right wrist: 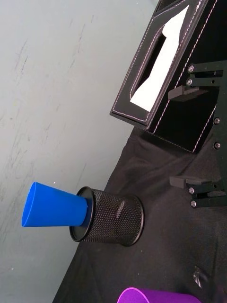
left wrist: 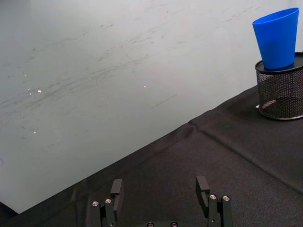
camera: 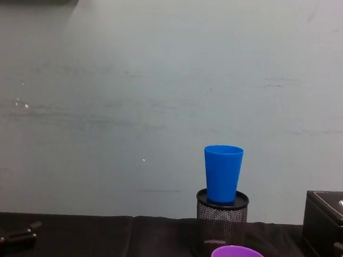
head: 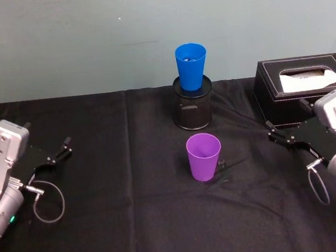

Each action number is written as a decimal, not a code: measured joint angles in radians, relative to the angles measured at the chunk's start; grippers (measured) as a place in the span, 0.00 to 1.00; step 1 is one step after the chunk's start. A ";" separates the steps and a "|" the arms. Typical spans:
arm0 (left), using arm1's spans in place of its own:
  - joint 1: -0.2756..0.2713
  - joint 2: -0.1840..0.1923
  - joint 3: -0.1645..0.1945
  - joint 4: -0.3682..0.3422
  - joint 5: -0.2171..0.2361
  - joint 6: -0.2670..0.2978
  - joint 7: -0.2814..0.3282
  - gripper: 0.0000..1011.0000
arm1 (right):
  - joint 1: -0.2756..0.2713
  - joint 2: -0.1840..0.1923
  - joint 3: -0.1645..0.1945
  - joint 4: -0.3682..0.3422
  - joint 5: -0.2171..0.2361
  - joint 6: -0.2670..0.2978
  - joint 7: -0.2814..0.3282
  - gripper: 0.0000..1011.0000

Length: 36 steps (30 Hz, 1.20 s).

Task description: Pick up one cup with a gripper and tap it against the other cup.

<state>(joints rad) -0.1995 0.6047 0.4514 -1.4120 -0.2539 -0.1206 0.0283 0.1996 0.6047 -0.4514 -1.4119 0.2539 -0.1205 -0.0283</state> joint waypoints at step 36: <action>0.000 0.000 0.000 0.000 0.000 0.000 0.000 0.99 | -0.071 -0.014 -0.019 -0.093 0.194 0.039 0.413 0.99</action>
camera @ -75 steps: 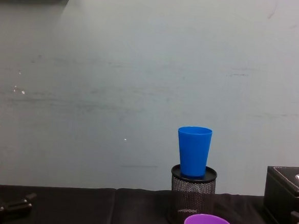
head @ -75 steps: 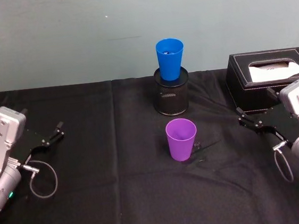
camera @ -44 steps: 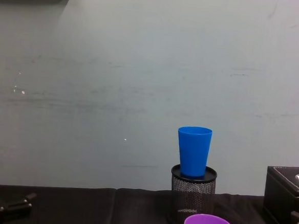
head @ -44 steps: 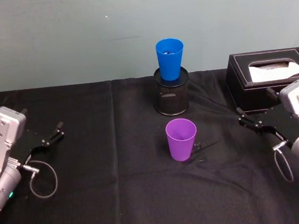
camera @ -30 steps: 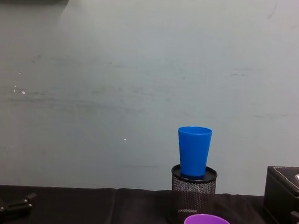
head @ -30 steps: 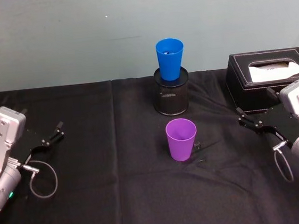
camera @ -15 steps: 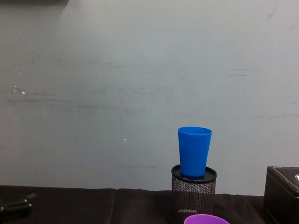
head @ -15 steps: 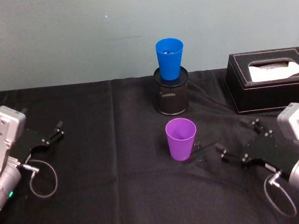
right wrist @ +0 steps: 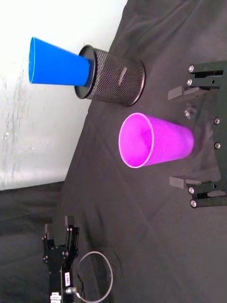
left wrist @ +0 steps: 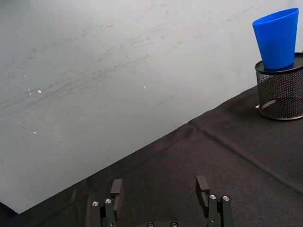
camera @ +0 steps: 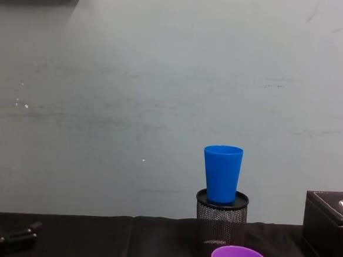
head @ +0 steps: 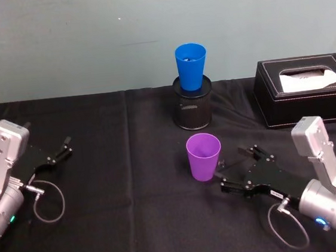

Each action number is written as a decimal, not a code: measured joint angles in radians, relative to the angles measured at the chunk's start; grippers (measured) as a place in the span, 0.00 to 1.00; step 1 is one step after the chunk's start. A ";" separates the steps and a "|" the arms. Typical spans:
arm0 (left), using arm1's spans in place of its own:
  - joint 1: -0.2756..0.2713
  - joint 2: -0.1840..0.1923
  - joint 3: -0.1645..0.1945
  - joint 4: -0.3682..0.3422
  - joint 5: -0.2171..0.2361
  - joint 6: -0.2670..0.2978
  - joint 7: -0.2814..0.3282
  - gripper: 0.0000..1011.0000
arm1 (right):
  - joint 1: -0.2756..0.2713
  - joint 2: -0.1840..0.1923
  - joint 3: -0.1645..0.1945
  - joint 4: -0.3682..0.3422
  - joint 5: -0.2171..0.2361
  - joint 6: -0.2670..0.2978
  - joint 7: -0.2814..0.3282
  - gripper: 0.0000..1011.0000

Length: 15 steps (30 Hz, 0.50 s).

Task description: Pick up one cup with a gripper and tap it against the other cup.

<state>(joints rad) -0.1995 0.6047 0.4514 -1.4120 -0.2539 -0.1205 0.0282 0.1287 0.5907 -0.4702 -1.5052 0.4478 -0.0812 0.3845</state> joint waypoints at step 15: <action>0.000 0.000 0.000 0.000 0.000 0.000 0.000 0.99 | 0.096 -0.117 -0.015 0.152 -0.048 -0.016 0.037 0.99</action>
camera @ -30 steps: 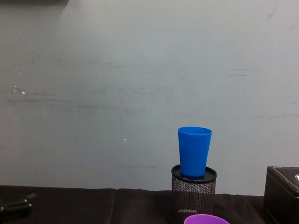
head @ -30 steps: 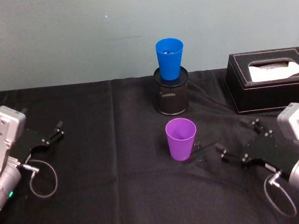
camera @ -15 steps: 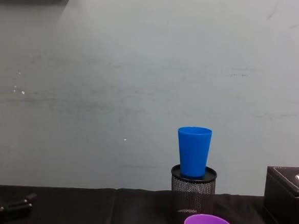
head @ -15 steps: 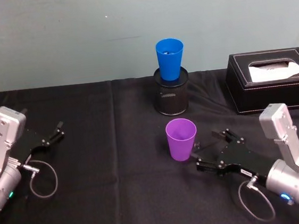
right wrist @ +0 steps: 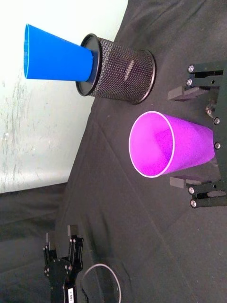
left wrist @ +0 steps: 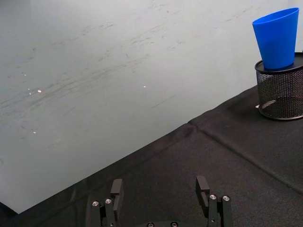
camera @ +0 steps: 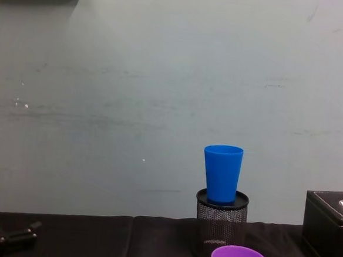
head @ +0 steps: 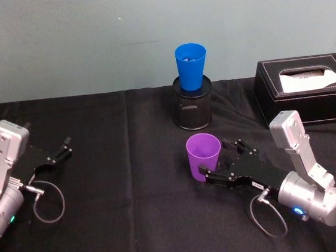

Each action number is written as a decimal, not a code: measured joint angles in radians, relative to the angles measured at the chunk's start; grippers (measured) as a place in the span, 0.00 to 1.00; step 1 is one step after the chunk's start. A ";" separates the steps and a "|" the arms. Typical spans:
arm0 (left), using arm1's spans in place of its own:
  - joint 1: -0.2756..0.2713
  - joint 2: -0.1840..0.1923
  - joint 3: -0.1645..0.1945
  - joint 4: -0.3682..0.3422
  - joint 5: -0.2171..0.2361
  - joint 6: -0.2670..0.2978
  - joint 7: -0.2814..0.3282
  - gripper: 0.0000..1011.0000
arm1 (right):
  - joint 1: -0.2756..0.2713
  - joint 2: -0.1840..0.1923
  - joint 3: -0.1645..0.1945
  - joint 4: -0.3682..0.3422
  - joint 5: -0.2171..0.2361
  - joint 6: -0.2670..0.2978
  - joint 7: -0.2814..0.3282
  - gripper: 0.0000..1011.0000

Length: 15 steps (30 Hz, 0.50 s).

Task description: Pick up one cup with a gripper and tap it against the other cup.

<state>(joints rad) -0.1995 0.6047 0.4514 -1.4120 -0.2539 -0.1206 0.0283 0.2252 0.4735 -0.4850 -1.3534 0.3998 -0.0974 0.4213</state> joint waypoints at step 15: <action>0.000 0.000 0.000 0.000 0.000 0.000 0.000 0.99 | 0.051 -0.078 0.005 0.093 -0.039 -0.013 0.027 0.99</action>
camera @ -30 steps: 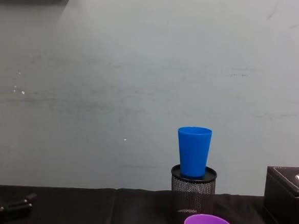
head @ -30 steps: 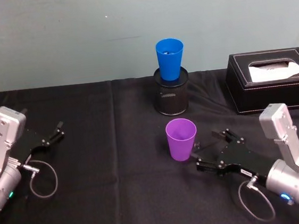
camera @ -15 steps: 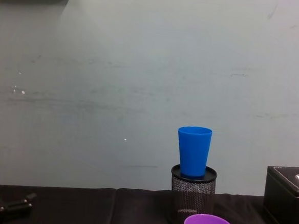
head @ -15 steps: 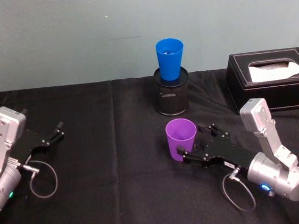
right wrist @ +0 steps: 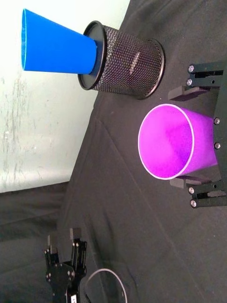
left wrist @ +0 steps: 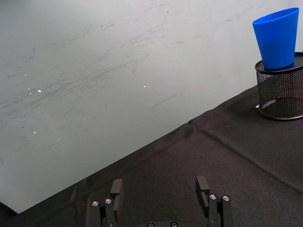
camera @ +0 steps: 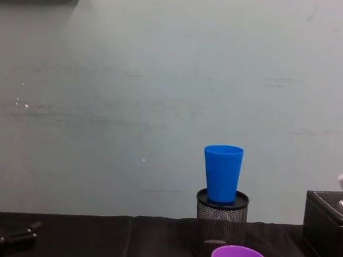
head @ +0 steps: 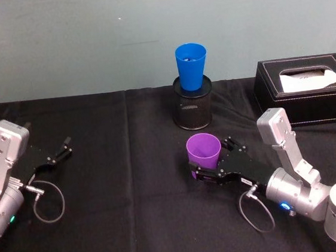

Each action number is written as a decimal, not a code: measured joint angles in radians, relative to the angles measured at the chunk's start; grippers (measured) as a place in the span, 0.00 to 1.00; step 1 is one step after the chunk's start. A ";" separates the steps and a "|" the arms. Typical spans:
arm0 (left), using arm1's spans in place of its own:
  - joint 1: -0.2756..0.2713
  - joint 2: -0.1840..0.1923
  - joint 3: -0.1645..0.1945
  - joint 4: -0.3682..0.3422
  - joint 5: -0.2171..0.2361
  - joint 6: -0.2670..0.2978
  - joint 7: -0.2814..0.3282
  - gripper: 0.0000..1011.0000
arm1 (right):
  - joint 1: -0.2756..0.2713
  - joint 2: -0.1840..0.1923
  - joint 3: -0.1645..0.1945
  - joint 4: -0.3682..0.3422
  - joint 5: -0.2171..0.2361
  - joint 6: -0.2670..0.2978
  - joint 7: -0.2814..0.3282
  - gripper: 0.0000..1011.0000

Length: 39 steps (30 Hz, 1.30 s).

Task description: Pick up one cup with a gripper and tap it against the other cup.

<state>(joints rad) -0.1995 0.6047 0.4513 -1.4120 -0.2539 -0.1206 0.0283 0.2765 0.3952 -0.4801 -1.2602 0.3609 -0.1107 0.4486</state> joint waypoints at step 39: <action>0.000 0.000 0.000 0.000 0.000 0.000 0.000 0.99 | 0.010 -0.072 0.062 0.037 -0.032 -0.001 0.050 0.73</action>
<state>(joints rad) -0.1995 0.6046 0.4514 -1.4120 -0.2539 -0.1205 0.0283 0.2869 0.3228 -0.4178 -1.2232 0.3289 -0.1118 0.4983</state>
